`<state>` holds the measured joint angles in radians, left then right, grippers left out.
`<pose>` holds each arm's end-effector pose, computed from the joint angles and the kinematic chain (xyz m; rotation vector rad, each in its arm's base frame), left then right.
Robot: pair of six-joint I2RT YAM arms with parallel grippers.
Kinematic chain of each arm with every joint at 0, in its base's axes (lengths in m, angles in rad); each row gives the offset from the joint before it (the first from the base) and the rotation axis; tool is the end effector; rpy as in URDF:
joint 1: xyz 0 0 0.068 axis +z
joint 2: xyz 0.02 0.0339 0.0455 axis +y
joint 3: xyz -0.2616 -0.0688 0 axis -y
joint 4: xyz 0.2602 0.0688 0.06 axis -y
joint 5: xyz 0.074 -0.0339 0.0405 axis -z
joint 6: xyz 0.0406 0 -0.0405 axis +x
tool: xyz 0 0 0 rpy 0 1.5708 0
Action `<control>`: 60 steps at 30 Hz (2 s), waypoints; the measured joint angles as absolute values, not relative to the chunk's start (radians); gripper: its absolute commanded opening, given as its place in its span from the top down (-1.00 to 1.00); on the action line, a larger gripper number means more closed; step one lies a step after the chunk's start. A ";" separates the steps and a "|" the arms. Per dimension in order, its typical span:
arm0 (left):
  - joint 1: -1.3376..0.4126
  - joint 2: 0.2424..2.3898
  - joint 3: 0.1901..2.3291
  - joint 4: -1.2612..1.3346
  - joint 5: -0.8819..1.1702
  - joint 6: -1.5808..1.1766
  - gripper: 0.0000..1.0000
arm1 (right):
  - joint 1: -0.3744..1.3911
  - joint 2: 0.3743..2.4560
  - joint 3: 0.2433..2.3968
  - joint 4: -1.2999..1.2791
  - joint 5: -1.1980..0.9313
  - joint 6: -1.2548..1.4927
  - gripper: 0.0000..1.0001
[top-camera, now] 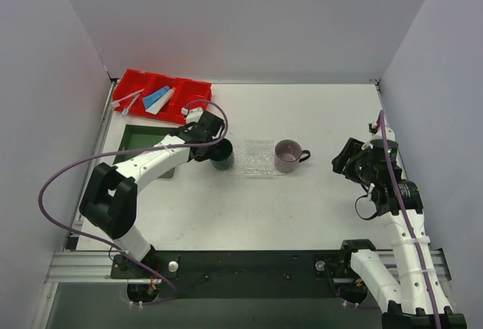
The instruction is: Prepare toiletry sets of a toothbrush and toothpaste on the tray
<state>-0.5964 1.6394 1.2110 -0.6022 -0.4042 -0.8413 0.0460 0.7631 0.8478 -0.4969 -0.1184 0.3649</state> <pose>0.3042 -0.1872 0.2255 -0.4419 2.4408 -0.0696 0.1895 0.0135 0.3303 0.2408 1.9856 0.3827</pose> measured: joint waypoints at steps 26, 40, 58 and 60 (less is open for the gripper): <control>-0.650 1.765 1.296 -0.590 -0.401 -0.906 1.00 | 0.046 0.757 0.836 -0.497 -0.101 0.361 -0.03; -0.661 1.818 1.360 -0.636 -0.431 -0.901 1.00 | 0.046 0.757 0.832 -0.497 -0.100 0.358 -0.04; -0.661 1.848 1.405 -0.688 -0.451 -0.870 1.00 | 0.046 0.757 0.826 -0.496 -0.093 0.357 -0.08; -0.661 1.848 1.406 -0.689 -0.452 -0.870 1.00 | 0.046 0.757 0.826 -0.496 -0.093 0.357 -0.08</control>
